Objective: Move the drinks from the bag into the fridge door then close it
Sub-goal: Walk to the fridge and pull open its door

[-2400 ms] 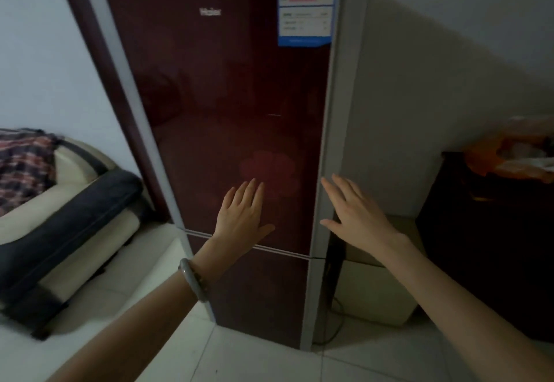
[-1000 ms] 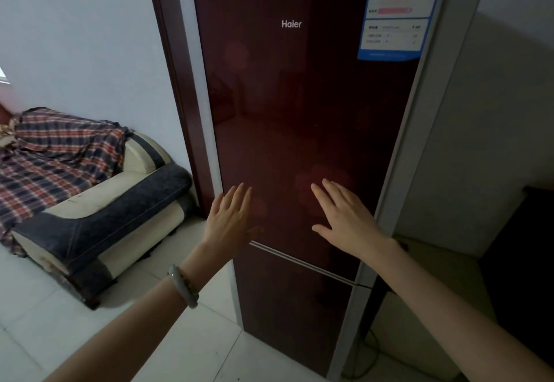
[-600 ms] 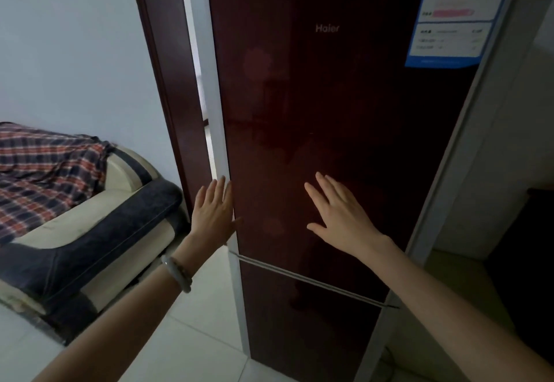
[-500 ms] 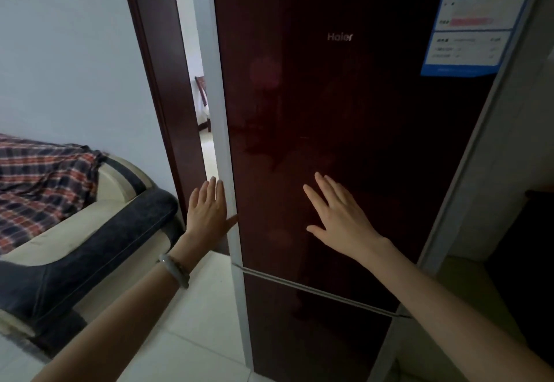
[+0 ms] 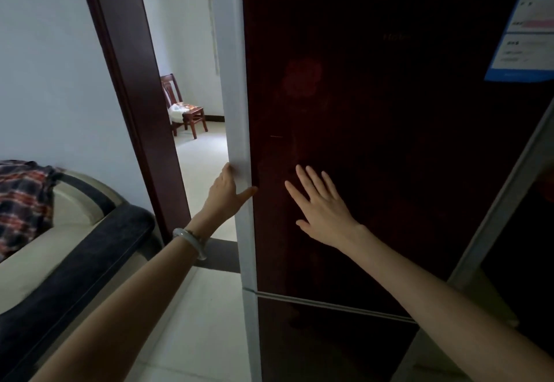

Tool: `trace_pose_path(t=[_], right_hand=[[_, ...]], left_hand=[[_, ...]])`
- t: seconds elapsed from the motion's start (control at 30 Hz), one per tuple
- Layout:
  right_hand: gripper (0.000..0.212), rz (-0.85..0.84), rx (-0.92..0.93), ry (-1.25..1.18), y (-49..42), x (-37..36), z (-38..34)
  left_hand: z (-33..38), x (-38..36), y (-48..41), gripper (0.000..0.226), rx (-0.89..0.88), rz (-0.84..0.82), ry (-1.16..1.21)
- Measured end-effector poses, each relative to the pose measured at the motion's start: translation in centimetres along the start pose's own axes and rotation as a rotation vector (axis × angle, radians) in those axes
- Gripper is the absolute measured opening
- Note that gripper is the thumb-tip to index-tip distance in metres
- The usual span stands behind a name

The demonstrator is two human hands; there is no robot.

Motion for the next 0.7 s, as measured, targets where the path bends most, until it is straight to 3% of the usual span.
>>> trace_pose_path(t=[0.27,0.7], right_hand=[[0.090,-0.052,-0.062,0.059,-1.0,-1.2,-0.3],[0.084,-0.103,-0.047,-0.091,0.3,0.8,-0.6]], left_hand=[[-1.3,-0.2,-1.5,0.056,0.040,-0.036,0.190],[-0.9,0.2,1.1,0.060,0.050,0.014,0.172]])
Point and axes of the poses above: each hand's wrist, its own y-axis away from the middle knuckle, its own x-axis out of the back of the hand, z = x × y, the point moved 5 cm from there along -y, towards the middle knuckle, and after that the axes turned 13 degrees about y, right-handed, at the moved point
